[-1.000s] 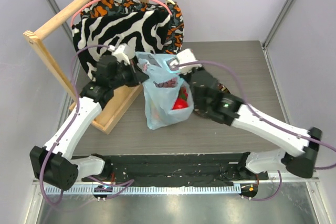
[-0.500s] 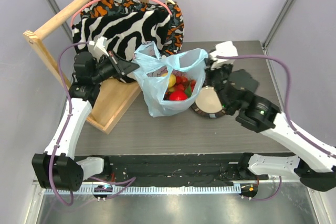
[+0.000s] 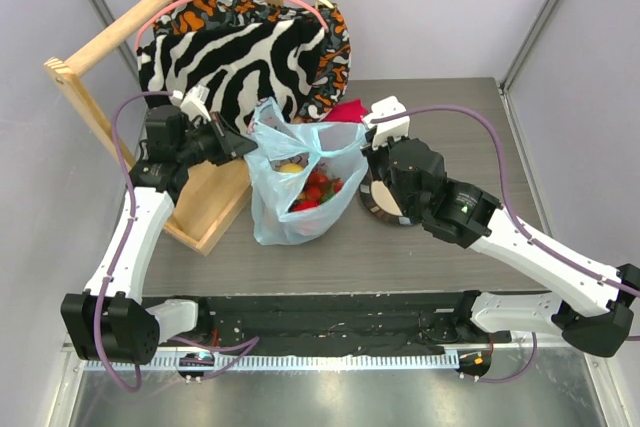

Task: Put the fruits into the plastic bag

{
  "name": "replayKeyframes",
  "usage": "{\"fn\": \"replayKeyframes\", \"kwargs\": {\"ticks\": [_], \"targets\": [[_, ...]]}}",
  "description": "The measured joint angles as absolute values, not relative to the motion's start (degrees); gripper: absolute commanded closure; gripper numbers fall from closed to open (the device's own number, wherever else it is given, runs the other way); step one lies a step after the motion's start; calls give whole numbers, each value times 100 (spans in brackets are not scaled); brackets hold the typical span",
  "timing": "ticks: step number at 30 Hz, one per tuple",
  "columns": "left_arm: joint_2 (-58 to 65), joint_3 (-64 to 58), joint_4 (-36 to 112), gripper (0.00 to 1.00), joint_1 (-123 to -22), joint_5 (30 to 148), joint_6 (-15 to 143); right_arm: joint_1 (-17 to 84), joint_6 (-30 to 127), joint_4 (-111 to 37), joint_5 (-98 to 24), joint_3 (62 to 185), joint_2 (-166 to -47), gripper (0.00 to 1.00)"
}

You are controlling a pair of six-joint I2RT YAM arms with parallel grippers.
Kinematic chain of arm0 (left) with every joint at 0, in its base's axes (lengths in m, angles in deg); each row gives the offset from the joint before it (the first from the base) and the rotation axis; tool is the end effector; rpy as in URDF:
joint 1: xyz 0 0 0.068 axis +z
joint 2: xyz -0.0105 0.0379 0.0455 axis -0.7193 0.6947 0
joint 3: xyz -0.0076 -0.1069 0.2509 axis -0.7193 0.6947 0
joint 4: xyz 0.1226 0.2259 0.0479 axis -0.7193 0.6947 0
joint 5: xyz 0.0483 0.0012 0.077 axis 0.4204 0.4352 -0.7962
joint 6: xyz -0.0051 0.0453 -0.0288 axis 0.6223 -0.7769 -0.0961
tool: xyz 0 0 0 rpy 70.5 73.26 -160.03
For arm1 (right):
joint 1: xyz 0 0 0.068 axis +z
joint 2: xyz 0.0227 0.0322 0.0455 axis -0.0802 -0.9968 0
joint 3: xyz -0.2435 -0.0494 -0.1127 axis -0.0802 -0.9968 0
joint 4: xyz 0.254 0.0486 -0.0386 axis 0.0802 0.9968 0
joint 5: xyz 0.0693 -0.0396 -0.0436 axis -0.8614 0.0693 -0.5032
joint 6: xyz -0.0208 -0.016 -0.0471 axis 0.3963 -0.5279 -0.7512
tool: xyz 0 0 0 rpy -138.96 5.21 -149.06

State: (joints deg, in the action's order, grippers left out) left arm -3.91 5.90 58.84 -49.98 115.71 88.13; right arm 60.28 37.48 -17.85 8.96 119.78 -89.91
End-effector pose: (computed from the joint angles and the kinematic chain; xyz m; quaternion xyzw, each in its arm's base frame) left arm 0.2625 -0.0388 0.3562 -0.0585 0.8129 -0.4120 0.4074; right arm 0.1547 0.1873 0.4215 -0.1867 0.7395 0.0259 0.6462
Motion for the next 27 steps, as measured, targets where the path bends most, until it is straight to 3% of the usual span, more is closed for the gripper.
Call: {"fn": "replayKeyframes", "kwargs": {"ticks": [1, 2, 4, 5, 7, 8, 12, 18, 27], "targets": [[-391, 590, 5956, 66, -4998, 11514, 8748, 6021, 3783, -1791, 867, 11958, -8991, 85], [-393, 590, 6032, 49, -4998, 11453, 8649, 6013, 3829, -1791, 839, 11929, -8993, 72], [-417, 590, 6185, 26, -4998, 11322, 8479, 5993, 3917, -1794, 773, 11873, -8993, 58], [-435, 586, 6264, 21, -4998, 11274, 8393, 5986, 3947, -1794, 738, 11851, -8993, 42], [-481, 584, 6377, 11, -4998, 11186, 8251, 5980, 3995, -1798, 664, 11809, -8993, 31], [-520, 584, 6452, 9, -4998, 11145, 8190, 5969, 3993, -1800, 603, 11790, -8993, 22], [-708, 584, 6539, 2, -4998, 11053, 7893, 5958, 4015, -1842, 312, 11711, -8936, 11], [-979, 499, 6570, 0, -4998, 10780, 7591, 5532, 4229, -1979, -265, 11643, -8626, 7], [-537, 236, 6482, 0, -4865, 10196, 7626, 2800, 5280, -1798, -1712, 11934, -9070, 7]]}}
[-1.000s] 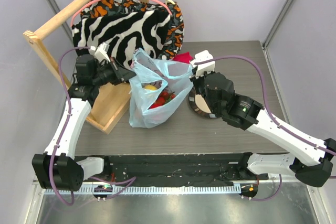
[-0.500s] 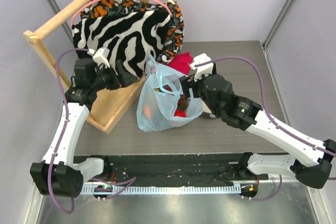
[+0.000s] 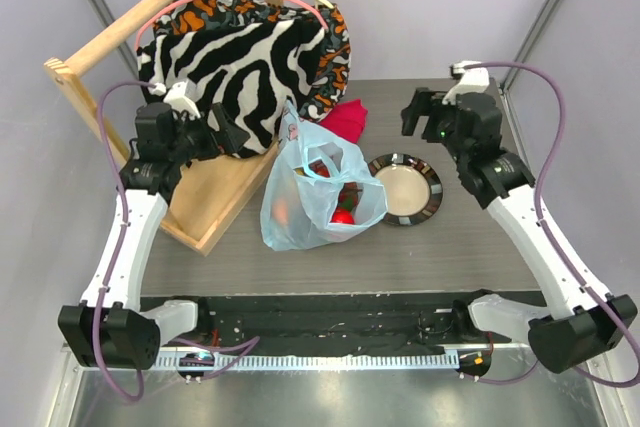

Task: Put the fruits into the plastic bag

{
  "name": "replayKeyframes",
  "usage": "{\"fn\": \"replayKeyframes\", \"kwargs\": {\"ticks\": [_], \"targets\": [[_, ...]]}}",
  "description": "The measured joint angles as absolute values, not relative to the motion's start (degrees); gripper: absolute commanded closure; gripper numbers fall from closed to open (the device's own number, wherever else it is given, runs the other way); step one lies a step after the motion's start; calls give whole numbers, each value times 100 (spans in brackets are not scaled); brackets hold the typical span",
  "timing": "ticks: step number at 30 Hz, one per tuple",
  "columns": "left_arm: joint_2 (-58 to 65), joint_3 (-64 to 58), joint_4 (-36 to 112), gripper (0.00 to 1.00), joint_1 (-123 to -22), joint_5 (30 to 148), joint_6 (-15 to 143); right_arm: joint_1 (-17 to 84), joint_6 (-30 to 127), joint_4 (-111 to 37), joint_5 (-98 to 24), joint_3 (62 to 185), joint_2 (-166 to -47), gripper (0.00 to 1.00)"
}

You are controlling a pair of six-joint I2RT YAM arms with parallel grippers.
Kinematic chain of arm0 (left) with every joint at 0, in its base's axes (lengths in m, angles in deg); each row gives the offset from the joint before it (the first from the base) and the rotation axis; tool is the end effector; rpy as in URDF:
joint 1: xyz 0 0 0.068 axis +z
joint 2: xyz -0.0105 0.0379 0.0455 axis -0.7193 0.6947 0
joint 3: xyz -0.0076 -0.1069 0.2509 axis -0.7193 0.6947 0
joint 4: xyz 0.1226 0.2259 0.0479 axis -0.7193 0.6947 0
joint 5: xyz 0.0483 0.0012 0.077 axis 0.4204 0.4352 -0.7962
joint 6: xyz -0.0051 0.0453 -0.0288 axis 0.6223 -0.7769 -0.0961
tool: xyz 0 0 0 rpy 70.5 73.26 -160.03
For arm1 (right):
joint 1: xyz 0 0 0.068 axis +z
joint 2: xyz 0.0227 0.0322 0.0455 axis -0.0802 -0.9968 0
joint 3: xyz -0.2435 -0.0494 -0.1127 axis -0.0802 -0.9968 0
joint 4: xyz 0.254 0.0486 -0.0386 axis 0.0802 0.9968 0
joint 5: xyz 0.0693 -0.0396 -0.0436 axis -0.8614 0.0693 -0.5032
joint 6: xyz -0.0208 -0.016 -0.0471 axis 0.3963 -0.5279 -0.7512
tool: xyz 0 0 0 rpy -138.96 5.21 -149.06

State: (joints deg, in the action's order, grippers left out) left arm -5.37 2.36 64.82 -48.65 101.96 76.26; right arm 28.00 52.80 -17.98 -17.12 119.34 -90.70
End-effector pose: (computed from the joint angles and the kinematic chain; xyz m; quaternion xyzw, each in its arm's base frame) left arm 0.2561 -0.0248 0.3718 -0.0527 0.8314 -0.2704 0.4825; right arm 0.2357 0.0936 0.4144 -0.0165 0.7816 0.1013 0.6152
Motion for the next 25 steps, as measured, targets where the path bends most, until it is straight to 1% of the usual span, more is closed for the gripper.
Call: {"fn": "replayKeyframes", "kwargs": {"ticks": [3, 7, 11, 13, 18, 25], "targets": [[-660, 333, 6294, 0, -4856, 10026, 7587, 2140, 5613, -1756, -1924, 11726, -8989, 7], [-1381, 754, 5999, 0, -4854, 9722, 7397, 1609, 5855, -1903, -1941, 11075, -8377, 7], [-2166, 1084, 5713, 0, -4845, 9451, 7301, 1567, 5914, -2281, -1850, 10375, -7642, 8], [-2345, 1170, 5619, 0, -4843, 9335, 7303, 1567, 5927, -2593, -1780, 10021, -7376, 8], [-2465, 1323, 5560, 0, -4843, 9162, 7298, 1567, 5908, -3026, -1638, 9342, -7039, 8], [-2456, 1471, 5578, 0, -4843, 9116, 7222, 1567, 5836, -3260, -1557, 9134, -6989, 8]]}}
